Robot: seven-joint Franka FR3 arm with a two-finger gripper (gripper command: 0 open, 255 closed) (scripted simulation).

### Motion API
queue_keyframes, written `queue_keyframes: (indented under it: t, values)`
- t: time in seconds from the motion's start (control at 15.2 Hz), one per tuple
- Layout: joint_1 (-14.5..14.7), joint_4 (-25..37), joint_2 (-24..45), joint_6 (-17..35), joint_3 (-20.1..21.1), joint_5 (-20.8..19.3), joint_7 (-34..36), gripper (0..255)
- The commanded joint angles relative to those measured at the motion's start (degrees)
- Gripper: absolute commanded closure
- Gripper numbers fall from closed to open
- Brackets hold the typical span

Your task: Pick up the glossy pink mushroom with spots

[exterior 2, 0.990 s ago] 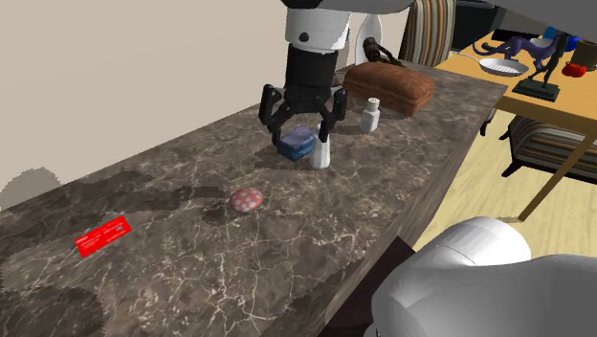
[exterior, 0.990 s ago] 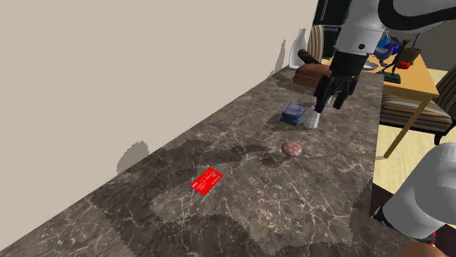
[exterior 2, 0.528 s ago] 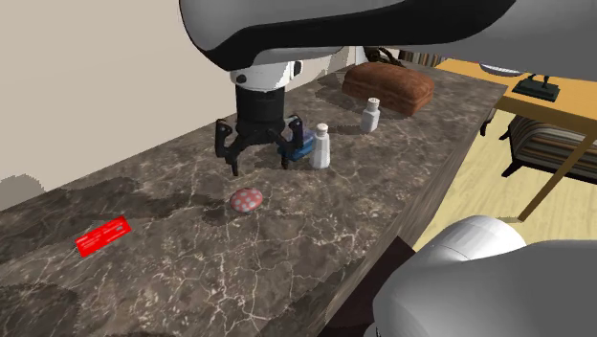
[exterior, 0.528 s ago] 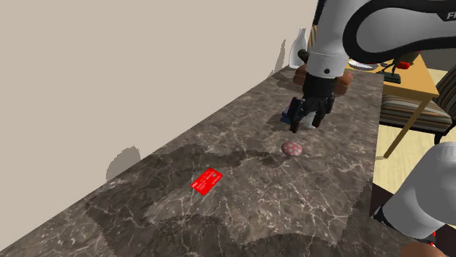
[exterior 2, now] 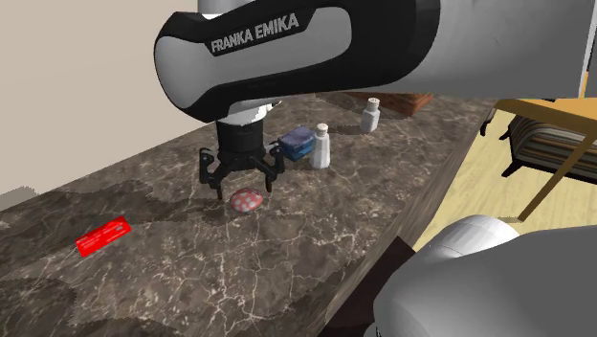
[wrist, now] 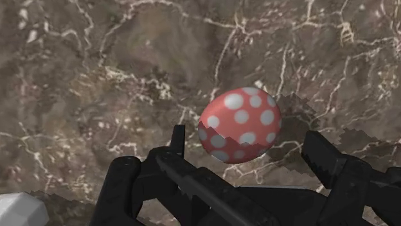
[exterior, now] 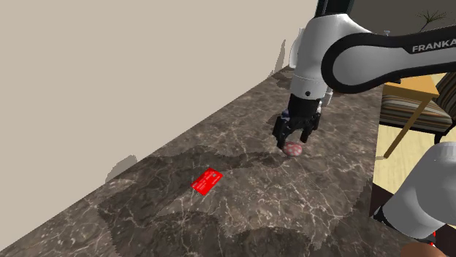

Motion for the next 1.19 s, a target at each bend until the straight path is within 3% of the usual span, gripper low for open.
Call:
queue_keyframes:
  t: [0.0, 0.2, 0.26, 0.86, 1.12]
  values:
    - [0.10, -1.39, 0.39, 1.80, 0.34, 0.29, -0.13, 0]
    - [0.16, -2.37, 0.73, 3.11, 0.56, 0.50, -0.27, 0]
    - [0.20, -2.46, 0.56, 3.04, 0.55, 0.53, -0.26, 255]
    - [0.15, -2.37, 0.73, 3.11, 0.56, 0.50, -0.27, 255]
    - [0.00, 0.17, -0.06, -0.19, 0.02, -0.01, 0.09, 255]
